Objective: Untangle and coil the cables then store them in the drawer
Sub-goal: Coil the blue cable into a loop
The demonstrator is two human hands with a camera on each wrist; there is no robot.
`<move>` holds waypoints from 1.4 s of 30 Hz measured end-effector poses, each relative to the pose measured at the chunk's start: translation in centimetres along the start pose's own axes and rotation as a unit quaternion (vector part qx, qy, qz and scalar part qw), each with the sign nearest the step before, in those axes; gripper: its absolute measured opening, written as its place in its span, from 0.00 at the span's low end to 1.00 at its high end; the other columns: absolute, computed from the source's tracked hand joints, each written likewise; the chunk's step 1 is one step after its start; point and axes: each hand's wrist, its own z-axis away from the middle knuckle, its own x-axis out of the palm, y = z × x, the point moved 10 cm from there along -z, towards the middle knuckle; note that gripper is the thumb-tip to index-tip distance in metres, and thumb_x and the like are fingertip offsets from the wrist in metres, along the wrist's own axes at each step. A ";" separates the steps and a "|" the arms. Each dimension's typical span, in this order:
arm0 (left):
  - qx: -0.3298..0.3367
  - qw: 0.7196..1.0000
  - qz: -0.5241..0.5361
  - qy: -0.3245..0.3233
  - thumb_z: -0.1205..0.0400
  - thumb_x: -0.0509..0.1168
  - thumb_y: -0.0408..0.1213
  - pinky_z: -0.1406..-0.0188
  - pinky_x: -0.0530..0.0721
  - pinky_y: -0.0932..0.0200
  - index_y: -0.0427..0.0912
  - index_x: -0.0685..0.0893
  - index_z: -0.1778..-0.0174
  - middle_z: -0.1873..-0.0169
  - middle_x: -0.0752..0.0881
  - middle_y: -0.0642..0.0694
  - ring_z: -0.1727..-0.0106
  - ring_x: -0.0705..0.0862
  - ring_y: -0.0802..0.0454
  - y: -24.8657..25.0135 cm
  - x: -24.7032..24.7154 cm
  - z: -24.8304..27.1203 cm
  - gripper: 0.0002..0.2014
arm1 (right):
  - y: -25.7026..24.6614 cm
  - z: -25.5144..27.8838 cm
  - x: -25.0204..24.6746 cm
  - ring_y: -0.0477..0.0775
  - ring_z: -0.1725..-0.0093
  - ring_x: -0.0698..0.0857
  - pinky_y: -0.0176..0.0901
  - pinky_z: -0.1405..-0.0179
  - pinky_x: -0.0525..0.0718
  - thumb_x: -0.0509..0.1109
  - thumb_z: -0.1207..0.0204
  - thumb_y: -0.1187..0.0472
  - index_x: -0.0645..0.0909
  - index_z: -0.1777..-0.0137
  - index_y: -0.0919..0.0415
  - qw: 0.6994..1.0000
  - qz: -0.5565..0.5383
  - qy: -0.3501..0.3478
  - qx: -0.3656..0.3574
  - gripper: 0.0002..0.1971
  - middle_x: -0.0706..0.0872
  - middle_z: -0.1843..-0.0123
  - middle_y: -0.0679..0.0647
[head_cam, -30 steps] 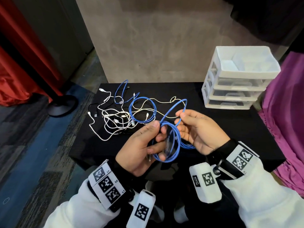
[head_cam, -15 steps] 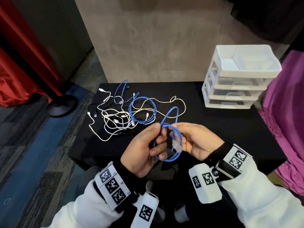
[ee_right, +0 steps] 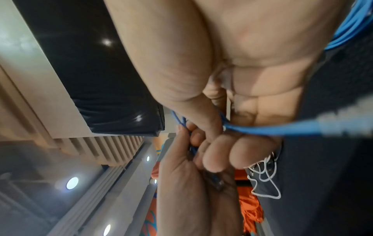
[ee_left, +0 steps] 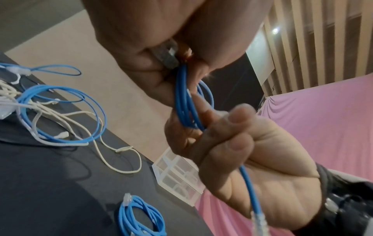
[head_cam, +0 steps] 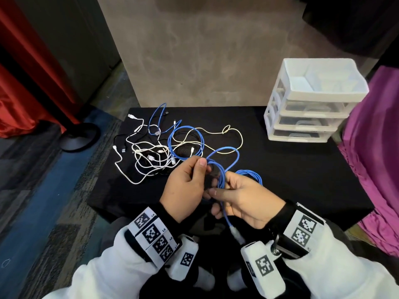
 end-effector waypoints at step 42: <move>-0.111 0.944 0.305 0.067 0.08 0.54 0.48 0.52 0.92 0.47 0.41 0.76 0.53 0.52 0.92 0.31 0.53 0.94 0.42 -0.6 -1.1 -0.2 0.16 | -4.2 2.5 -6.1 0.54 0.61 0.88 0.51 0.54 0.89 0.63 0.11 0.71 0.89 0.46 0.61 0.924 0.067 0.281 -0.251 0.12 0.92 0.58 0.60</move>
